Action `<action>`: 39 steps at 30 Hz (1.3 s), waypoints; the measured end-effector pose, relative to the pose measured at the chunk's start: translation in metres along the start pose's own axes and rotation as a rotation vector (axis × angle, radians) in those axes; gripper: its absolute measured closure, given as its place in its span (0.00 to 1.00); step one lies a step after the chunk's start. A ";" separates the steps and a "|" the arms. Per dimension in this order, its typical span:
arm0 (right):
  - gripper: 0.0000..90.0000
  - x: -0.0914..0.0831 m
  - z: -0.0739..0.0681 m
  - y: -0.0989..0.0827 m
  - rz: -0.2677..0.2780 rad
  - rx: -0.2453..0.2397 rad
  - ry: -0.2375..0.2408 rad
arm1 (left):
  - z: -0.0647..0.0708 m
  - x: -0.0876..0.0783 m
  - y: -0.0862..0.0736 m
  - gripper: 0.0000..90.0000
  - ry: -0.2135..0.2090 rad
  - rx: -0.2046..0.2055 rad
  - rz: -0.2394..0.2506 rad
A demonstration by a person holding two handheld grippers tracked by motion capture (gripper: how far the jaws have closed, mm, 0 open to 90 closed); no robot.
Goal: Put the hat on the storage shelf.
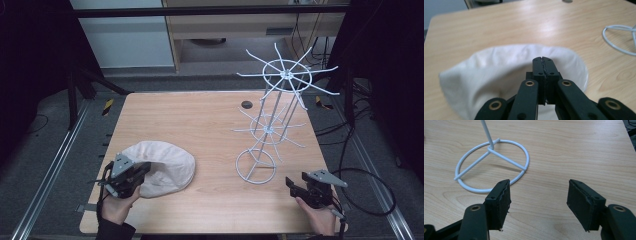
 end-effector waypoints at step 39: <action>0.39 -0.001 0.004 -0.001 -0.004 0.003 -0.001 | 0.048 0.078 -0.019 0.99 -0.096 0.071 -0.244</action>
Point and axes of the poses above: each handheld gripper's, and its own axes: x roughly forward along the jaws, y roughly out of its top, z roughly to its right, the point moved 8 cm from there along x, roughly forward along the jaws, and after that the axes turned 5 degrees about x, right-handed, at the moved point
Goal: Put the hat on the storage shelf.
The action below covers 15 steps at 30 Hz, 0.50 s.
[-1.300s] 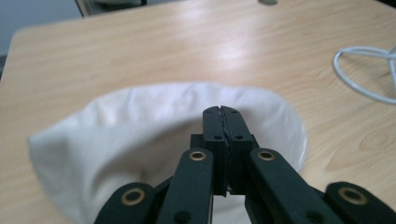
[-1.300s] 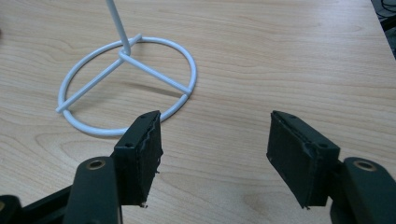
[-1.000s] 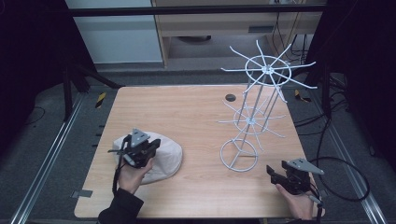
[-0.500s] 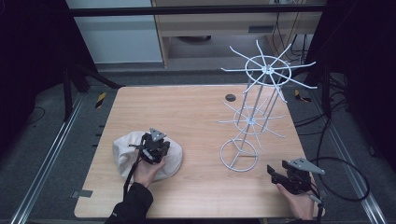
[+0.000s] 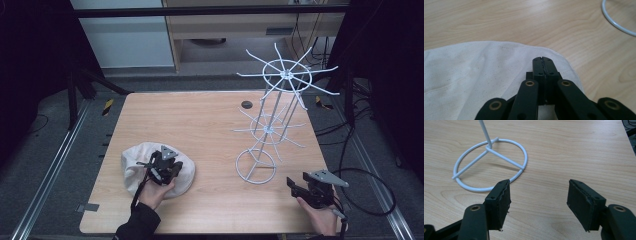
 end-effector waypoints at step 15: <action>0.39 0.002 -0.003 -0.001 -0.003 -0.008 0.003 | 0.018 -0.042 -0.033 0.99 -0.066 0.066 0.015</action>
Point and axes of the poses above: each handheld gripper's, and its own axes: x roughly forward along the jaws, y roughly out of its top, z roughly to its right, the point moved 8 cm from there along x, roughly forward along the jaws, and after that the axes turned 5 degrees about x, right-handed, at the moved point
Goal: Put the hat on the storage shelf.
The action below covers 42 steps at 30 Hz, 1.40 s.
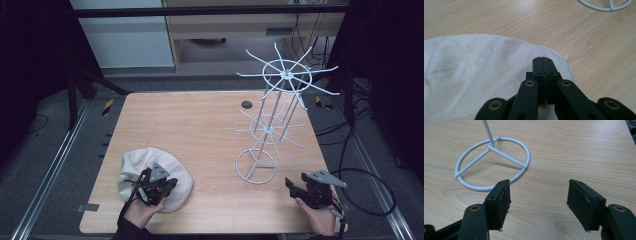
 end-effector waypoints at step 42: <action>0.39 -0.001 0.002 0.001 0.008 -0.011 -0.004 | -0.149 0.002 -0.013 0.99 0.332 -0.271 0.065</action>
Point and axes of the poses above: each handheld gripper's, and its own axes: x roughly forward along the jaws, y roughly out of its top, z roughly to its right, the point moved 8 cm from there along x, roughly forward along the jaws, and after that the axes turned 5 degrees about x, right-handed, at the moved point
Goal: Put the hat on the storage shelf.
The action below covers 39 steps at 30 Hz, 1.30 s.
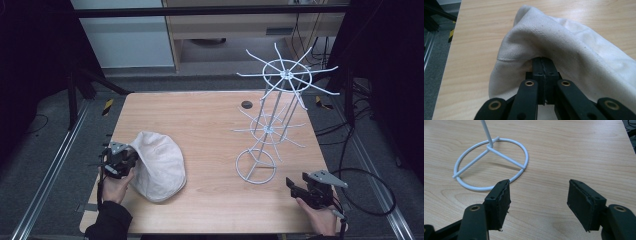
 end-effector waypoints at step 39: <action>0.37 -0.001 0.000 0.000 -0.006 0.011 0.009 | 0.029 0.001 0.002 0.74 -0.004 -0.067 -0.070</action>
Point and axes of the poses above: each handheld gripper's, and its own axes: x roughly forward along the jaws, y roughly out of its top, z roughly to its right, the point moved 8 cm from there along x, roughly forward along the jaws, and after that the axes turned 5 degrees about x, right-handed, at the moved point
